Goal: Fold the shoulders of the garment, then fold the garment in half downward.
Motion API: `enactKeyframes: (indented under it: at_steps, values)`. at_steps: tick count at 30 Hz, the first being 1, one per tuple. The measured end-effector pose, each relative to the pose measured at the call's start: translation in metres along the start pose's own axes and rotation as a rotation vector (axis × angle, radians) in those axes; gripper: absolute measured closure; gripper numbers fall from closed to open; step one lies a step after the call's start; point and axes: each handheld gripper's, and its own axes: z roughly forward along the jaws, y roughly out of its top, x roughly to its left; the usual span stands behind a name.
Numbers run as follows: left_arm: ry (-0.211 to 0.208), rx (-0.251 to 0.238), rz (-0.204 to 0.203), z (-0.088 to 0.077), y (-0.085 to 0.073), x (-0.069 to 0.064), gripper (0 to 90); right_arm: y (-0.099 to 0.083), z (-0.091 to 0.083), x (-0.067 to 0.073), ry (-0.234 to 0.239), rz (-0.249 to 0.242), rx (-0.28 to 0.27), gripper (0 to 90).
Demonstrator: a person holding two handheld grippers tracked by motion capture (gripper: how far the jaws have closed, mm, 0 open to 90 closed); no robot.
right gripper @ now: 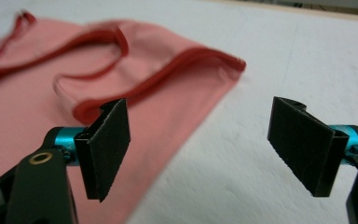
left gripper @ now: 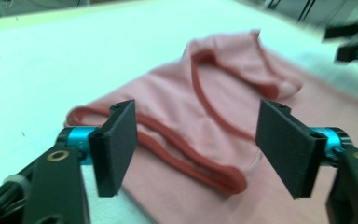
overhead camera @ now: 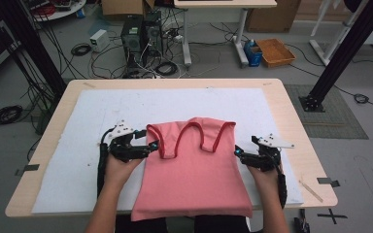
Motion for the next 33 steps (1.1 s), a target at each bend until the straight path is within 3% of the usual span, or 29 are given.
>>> enactKeyframes:
  at_steps: [4, 7, 19, 25, 29, 31, 33]
  values:
    - [-0.034, -0.039, 0.008, -0.012, 0.005, 0.002, 25.4, 0.008, -0.003, 0.001, 0.038, -0.003, -0.029, 19.6]
    - [-0.04, -0.038, 0.028, -0.015, 0.007, 0.003, 24.8, 0.007, -0.005, -0.002, 0.057, 0.002, -0.032, 19.5]
    - [-0.081, -0.05, 0.032, -0.017, 0.009, 0.009, 23.2, 0.014, -0.017, -0.006, 0.095, 0.009, -0.067, 19.4]
    - [-0.082, -0.033, 0.021, -0.016, 0.009, 0.015, 23.2, 0.022, -0.017, -0.005, 0.096, -0.003, -0.056, 19.4]
    - [-0.061, -0.015, 0.007, -0.012, 0.009, 0.023, 23.1, 0.028, -0.016, -0.008, 0.1, -0.005, -0.043, 19.4]
    - [-0.032, 0.012, -0.006, -0.007, 0.01, 0.031, 23.2, 0.032, -0.015, -0.011, 0.08, -0.011, -0.034, 19.5]
    - [-0.021, 0.007, -0.036, -0.002, 0.011, 0.042, 23.2, 0.038, -0.012, -0.016, 0.033, -0.023, -0.029, 19.4]
